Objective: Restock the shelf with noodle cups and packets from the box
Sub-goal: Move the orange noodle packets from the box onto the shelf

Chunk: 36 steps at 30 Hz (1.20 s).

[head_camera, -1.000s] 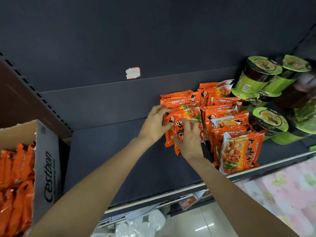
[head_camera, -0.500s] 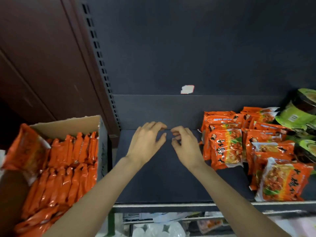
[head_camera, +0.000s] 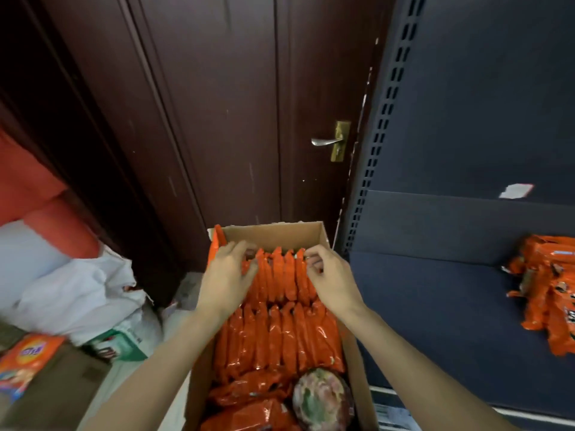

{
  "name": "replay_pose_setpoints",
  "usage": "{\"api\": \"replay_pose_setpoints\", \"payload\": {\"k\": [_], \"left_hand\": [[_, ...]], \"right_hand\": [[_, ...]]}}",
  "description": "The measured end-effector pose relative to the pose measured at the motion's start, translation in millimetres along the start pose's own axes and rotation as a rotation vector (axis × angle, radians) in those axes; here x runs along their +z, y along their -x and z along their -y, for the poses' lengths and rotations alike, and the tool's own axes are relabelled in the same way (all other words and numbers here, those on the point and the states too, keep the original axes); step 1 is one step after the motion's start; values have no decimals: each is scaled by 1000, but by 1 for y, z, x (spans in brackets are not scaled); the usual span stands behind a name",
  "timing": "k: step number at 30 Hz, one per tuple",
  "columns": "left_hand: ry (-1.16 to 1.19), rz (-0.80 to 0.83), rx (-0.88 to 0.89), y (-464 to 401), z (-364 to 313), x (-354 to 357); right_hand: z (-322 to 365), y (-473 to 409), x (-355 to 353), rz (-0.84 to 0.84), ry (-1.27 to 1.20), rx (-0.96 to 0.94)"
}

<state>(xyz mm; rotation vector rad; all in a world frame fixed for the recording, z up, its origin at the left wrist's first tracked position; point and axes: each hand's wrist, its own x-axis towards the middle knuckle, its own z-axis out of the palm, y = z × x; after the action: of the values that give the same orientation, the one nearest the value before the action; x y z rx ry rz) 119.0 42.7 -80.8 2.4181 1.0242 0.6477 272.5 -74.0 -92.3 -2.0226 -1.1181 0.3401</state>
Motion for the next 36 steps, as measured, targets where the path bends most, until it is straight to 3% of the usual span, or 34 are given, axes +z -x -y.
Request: {"api": "replay_pose_setpoints", "payload": {"k": [5,9,14,21,26,31,36], "left_hand": [[-4,59,-127,-2,73,-27],[139,222,-204,-1,98,-36],[207,342,-182,3,121,-29],[241,299,-141,3,127,-23],[299,203,-240,-10,115,-17],[302,166,-251,-25,91,-4],[313,128,-297,-40,75,8]], "right_hand": [[39,-12,64,81,-32,10],[59,-18,108,232,-77,56],[72,-30,148,314,-226,157],[70,-41,161,157,-159,216],[65,-36,145,120,-217,152],[54,-28,123,130,-329,125],[37,-29,105,245,-441,171]]}}
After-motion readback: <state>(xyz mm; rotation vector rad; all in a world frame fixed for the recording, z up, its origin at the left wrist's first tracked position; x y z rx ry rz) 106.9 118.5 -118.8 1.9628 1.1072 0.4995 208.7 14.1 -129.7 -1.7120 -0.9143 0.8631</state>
